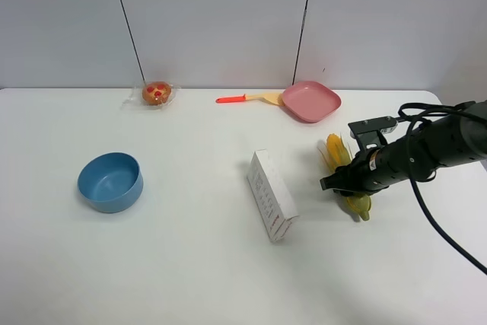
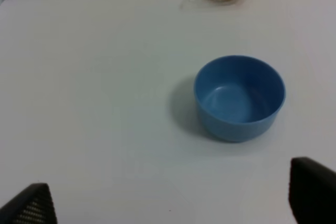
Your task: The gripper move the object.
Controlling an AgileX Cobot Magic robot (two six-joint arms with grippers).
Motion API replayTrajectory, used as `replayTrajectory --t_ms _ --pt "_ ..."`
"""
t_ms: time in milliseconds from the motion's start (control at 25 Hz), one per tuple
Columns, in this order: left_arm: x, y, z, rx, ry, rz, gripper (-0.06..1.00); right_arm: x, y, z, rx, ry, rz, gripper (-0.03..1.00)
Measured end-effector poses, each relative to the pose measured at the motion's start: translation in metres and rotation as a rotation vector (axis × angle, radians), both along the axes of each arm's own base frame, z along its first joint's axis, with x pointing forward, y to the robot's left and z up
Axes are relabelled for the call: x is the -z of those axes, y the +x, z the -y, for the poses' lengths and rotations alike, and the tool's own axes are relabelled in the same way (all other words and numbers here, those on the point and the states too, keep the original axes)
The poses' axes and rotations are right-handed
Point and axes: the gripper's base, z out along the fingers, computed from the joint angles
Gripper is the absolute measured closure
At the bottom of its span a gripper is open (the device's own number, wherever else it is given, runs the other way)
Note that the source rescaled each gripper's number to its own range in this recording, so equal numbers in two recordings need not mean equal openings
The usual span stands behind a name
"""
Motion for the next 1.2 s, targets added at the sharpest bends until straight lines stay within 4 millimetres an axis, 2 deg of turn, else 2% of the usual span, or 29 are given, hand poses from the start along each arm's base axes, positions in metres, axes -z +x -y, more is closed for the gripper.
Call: replayTrajectory --t_ms 160,200,360,400,440,560,840,1000,1200 --pt "0.000 0.000 0.000 0.000 0.000 0.000 -0.06 0.000 0.000 0.000 0.004 0.002 -0.001 0.95" --pt "0.000 0.000 0.000 0.000 0.000 0.000 -0.06 0.000 0.000 0.000 0.011 0.005 -0.002 0.85" --pt "0.000 0.000 0.000 0.000 0.000 0.000 -0.06 0.001 0.000 0.000 0.027 0.014 -0.005 0.18" --pt "0.000 0.000 0.000 0.000 0.000 0.000 -0.06 0.001 0.000 0.000 0.033 0.018 -0.004 0.10" --pt "0.000 0.000 0.000 0.000 0.000 0.000 -0.06 0.001 0.000 0.000 0.035 0.021 -0.001 0.05" --pt "0.000 0.000 0.000 0.000 0.000 0.000 -0.06 0.001 0.001 -0.001 0.041 0.026 0.002 -0.01" --pt "0.000 0.000 0.000 0.000 0.000 0.000 -0.06 -0.003 -0.002 0.001 0.062 0.018 -0.020 -0.03" --pt "0.000 0.000 0.000 0.000 0.000 0.000 -0.06 -0.035 -0.009 0.005 0.077 0.001 0.004 -0.03" --pt "0.000 0.000 0.000 0.000 0.000 0.000 -0.06 -0.099 -0.029 0.013 0.100 0.009 0.122 -0.03"
